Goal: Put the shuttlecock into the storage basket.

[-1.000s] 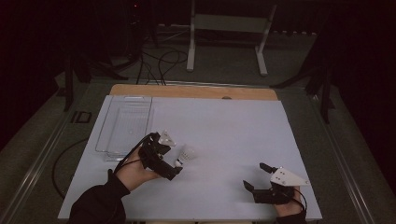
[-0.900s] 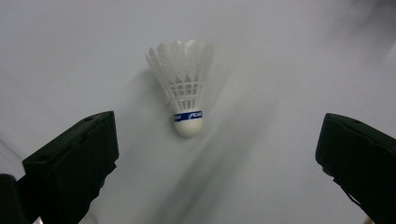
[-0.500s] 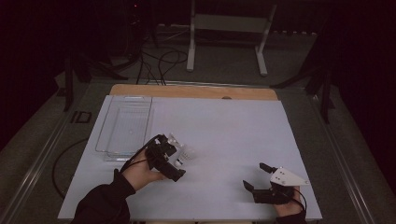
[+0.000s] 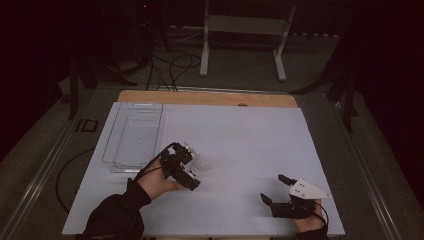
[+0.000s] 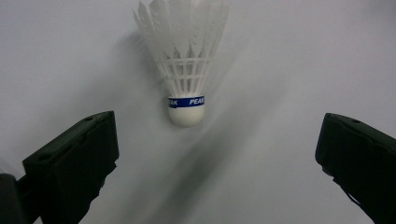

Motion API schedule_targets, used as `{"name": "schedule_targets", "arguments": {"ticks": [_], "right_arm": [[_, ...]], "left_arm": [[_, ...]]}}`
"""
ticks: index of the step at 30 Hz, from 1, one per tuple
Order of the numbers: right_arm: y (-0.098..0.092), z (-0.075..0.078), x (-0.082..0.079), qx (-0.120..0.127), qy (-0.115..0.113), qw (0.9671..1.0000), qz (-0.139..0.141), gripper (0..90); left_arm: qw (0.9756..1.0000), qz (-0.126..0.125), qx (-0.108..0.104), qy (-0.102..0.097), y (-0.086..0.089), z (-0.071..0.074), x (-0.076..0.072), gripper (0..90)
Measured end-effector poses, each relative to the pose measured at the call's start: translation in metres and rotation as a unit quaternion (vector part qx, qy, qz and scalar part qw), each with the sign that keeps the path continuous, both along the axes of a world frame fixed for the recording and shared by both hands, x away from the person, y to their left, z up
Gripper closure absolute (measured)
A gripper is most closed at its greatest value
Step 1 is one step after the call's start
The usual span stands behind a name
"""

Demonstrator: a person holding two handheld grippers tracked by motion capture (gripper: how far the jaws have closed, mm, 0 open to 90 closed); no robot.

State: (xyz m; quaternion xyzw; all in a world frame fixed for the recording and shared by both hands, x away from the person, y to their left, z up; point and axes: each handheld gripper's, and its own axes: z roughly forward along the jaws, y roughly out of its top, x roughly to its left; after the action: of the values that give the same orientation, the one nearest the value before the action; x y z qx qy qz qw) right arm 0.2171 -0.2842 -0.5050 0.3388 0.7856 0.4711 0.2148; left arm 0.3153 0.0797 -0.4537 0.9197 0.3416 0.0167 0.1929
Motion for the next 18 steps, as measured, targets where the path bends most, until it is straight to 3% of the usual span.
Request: {"name": "schedule_targets", "arguments": {"ticks": [11, 18], "right_arm": [[0.000, 0.000, 0.000, -0.001, 0.001, 1.0000, 0.001, 10.3], [0.001, -0.001, 0.000, -0.002, 0.005, 1.0000, 0.002, 10.3]], "left_arm": [[0.9997, 0.009, 0.016, 0.017, -0.005, -0.009, 0.010, 0.2], [0.9992, -0.003, 0.018, 0.034, -0.005, -0.013, 0.013, 10.1]]}}
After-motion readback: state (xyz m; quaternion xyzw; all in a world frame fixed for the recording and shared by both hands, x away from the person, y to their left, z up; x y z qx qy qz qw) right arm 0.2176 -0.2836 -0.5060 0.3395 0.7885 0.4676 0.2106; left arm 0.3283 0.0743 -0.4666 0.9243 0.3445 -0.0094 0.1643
